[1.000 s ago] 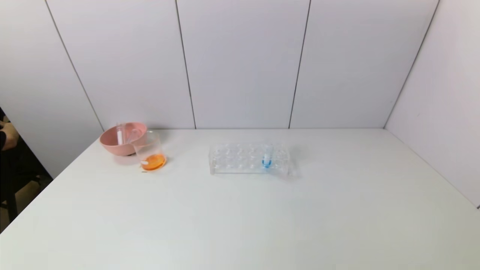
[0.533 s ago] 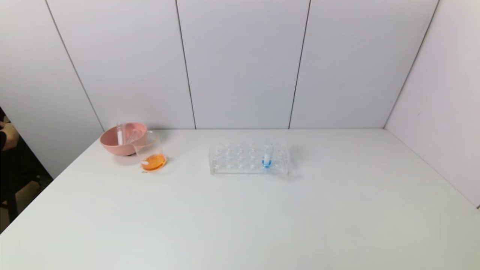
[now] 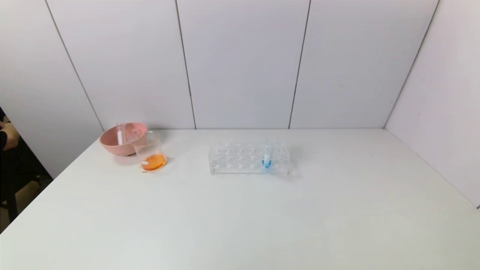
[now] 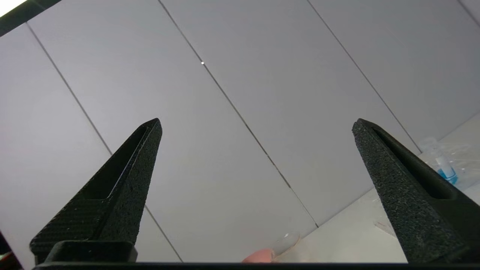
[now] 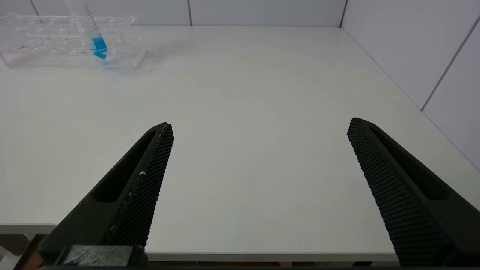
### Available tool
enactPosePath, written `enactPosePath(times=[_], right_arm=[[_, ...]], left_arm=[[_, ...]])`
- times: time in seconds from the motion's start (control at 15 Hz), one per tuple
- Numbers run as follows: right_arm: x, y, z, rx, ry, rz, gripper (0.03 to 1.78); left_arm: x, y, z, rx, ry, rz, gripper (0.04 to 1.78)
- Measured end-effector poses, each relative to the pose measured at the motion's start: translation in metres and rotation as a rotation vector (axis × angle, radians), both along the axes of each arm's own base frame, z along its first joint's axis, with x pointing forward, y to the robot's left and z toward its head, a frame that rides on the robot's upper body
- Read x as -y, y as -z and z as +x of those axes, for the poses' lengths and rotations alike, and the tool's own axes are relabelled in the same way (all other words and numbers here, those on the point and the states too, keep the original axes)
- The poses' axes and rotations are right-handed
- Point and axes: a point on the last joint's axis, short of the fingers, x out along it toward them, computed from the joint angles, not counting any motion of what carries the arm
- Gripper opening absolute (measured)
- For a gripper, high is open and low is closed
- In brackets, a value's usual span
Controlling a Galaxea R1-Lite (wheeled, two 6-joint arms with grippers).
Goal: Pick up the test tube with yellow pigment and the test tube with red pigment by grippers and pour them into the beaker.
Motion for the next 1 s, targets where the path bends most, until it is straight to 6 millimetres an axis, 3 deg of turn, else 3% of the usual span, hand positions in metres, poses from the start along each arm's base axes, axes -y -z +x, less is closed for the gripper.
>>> enactPosePath(times=[0.33, 0.67, 1.0], right_arm=[[0.0, 0.0, 0.0, 0.0, 0.0, 0.0, 1.7], [0.0, 0.0, 0.0, 0.0, 0.0, 0.0, 1.7], [0.0, 0.0, 0.0, 0.0, 0.0, 0.0, 1.7]], left_arm=[[0.0, 0.041, 0.002, -0.193, -0.04, -0.072, 1.77], [-0.001, 0.08, 0.01, -0.543, -0.057, -0.122, 1.77], [-0.005, 0.097, 0.012, -0.709, -0.212, -0.269, 1.77]])
